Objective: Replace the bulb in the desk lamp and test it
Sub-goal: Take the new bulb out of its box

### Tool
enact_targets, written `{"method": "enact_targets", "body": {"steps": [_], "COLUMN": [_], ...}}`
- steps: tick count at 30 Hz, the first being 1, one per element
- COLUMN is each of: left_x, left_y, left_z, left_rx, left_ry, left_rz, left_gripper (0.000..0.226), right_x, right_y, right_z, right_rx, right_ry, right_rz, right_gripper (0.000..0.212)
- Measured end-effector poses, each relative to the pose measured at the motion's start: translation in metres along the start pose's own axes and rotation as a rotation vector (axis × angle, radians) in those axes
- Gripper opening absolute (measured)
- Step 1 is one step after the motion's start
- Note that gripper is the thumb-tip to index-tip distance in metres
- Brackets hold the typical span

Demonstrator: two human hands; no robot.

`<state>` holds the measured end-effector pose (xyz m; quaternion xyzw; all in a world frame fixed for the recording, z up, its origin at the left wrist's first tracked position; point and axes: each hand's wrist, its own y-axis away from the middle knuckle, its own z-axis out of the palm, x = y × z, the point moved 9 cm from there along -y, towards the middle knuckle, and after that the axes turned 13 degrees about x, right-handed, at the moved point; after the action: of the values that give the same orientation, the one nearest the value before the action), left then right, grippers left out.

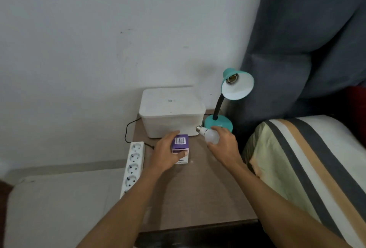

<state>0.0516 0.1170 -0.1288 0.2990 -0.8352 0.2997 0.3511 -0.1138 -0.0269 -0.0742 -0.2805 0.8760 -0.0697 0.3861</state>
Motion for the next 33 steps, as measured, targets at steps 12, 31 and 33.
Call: {"method": "enact_targets", "body": {"steps": [12, 31, 33], "left_x": [-0.014, -0.033, -0.033], "left_y": [0.005, 0.006, 0.006], "left_z": [0.003, 0.012, 0.012], "left_rx": [0.075, 0.066, 0.071], "left_ry": [0.083, 0.121, 0.117], "left_rz": [0.019, -0.083, -0.080], "left_gripper": [0.081, 0.097, 0.098], "right_x": [0.051, -0.058, -0.072], "right_y": [0.000, -0.013, -0.005], "right_z": [0.061, 0.070, 0.079], "right_rx": [-0.072, -0.219, -0.289], "right_ry": [0.121, 0.001, 0.111], "right_rz": [0.089, -0.454, -0.585], "right_gripper": [0.049, 0.035, 0.034]}}
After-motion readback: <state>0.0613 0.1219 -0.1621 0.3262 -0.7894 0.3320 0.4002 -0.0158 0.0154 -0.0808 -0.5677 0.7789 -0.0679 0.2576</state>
